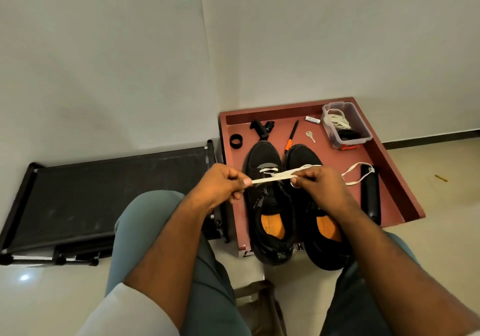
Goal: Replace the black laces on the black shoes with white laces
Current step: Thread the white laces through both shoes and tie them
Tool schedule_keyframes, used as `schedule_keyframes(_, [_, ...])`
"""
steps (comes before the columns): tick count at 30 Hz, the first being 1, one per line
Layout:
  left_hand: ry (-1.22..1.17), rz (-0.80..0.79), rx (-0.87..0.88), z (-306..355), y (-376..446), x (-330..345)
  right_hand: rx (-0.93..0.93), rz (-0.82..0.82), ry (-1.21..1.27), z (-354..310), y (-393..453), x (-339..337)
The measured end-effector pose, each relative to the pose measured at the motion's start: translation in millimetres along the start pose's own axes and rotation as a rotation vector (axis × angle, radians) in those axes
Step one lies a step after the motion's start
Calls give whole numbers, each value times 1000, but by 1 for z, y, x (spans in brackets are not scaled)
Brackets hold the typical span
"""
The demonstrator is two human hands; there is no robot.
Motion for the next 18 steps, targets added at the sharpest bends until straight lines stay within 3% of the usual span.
schedule_keyframes(3, [-35,-42,43,5,1,15,-155,-86,-512,-10,1,7])
schedule_keyframes(4, [-46,-56,70,8,2,22,-185,-115,-542,-15,2,15])
schedule_keyframes(5, [-68,-67,97,11,2,27,-206,-142,-464,-23,1,22])
schedule_keyframes(8, [-149,-52,145,19,7,32,-195,-179,71,-32,2,39])
schedule_keyframes(11, [-202,53,150,16,17,25,-97,-73,335,-22,6,37])
schedule_keyframes(15, [-44,317,110,-4,26,23,-14,148,334,-5,12,27])
schedule_keyframes(18, [126,286,125,-11,28,41,1,150,171,2,20,35])
Point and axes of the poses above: each hand's wrist, its own y-axis towards the middle knuckle, its own x-axis out of the palm, z = x × y, the point moved 7 cm from there along y, towards the middle knuckle, and after that the axes turned 2 degrees about z, right-handed, at the moved point
